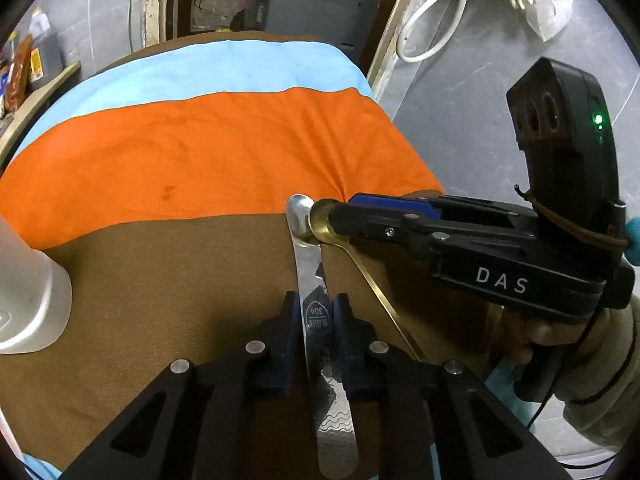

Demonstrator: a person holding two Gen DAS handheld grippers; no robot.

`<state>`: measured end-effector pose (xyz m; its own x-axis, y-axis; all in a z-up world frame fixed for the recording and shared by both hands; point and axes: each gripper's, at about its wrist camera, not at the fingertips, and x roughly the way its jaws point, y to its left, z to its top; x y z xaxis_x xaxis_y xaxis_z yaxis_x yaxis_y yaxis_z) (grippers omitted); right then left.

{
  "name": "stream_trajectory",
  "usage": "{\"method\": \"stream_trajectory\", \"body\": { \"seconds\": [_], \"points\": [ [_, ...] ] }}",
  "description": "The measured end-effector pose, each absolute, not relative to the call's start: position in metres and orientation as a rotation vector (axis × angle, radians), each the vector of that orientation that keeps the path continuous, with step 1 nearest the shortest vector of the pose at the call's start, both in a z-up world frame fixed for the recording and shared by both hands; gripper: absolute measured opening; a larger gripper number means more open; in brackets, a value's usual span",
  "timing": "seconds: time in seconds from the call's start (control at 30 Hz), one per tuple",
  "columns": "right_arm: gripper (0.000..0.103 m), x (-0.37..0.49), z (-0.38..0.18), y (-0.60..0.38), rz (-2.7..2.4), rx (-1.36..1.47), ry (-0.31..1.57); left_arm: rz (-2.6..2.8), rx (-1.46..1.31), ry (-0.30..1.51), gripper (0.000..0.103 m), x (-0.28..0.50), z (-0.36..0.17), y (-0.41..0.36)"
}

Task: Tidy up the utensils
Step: 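Grasp the metal spoon with the left tool while the right tool grasps the gold spoon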

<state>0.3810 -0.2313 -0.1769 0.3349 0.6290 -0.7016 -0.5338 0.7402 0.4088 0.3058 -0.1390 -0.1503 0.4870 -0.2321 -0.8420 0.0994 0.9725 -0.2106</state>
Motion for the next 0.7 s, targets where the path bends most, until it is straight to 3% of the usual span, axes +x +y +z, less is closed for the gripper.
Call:
{"method": "stream_trajectory", "body": {
  "seconds": [0.03,0.17,0.7],
  "points": [
    [0.007,0.381,-0.177,-0.233,0.763,0.112,0.973,-0.197,-0.143,1.043,0.016,0.305,-0.150,-0.139],
    [0.004,0.378,-0.177,-0.232,0.761,0.128,0.988,-0.168,-0.133,1.040,0.015,0.304,-0.150,-0.141],
    [0.003,0.344,-0.157,-0.252,0.466,0.122,1.030,-0.019,-0.158,1.077,0.014,0.281,-0.144,-0.114]
  ]
}}
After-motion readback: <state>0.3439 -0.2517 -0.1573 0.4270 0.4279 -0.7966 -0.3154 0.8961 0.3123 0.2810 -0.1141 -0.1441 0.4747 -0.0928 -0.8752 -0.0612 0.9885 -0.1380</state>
